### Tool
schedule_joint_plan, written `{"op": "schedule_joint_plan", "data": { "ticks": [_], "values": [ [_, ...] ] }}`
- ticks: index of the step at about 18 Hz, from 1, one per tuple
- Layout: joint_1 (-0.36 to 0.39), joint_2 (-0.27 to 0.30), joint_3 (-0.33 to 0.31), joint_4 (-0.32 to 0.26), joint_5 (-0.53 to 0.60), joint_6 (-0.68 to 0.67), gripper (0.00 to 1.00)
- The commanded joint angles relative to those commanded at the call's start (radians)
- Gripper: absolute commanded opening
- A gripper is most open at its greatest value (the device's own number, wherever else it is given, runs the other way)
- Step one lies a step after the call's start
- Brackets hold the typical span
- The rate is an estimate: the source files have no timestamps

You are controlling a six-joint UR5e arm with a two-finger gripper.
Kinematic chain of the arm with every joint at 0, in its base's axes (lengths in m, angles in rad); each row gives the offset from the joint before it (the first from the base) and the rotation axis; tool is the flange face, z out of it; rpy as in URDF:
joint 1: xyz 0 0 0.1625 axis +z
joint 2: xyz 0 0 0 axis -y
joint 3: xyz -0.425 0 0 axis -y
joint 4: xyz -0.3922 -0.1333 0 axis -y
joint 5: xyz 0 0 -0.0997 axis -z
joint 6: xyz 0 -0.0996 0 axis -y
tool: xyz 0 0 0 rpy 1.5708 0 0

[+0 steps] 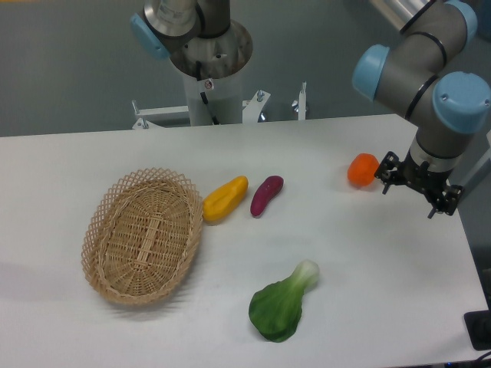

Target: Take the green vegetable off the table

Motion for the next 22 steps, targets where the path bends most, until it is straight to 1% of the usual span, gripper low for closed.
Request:
{"op": "schedule_joint_plan", "data": {
  "ticks": [5, 6, 10, 16, 20, 22],
  "values": [
    [-0.081, -0.029, 0.002, 0.014, -0.011, -0.162, 1.00],
    [-0.098, -0.038, 0.002, 0.017, -0.011, -0.175, 1.00],
    [-0.150, -0.078, 0.002, 0.066, -0.012, -0.195, 1.00],
    [-0.218, -0.117, -0.012, 0.080, -0.011, -0.216, 1.00],
    [-0.236, -0.129, -0.047, 0.147, -0.012, -0.216, 1.00],
    [-0.238, -0.137, -0.066, 0.169, -0.012, -0.218, 1.00]
  ]
}}
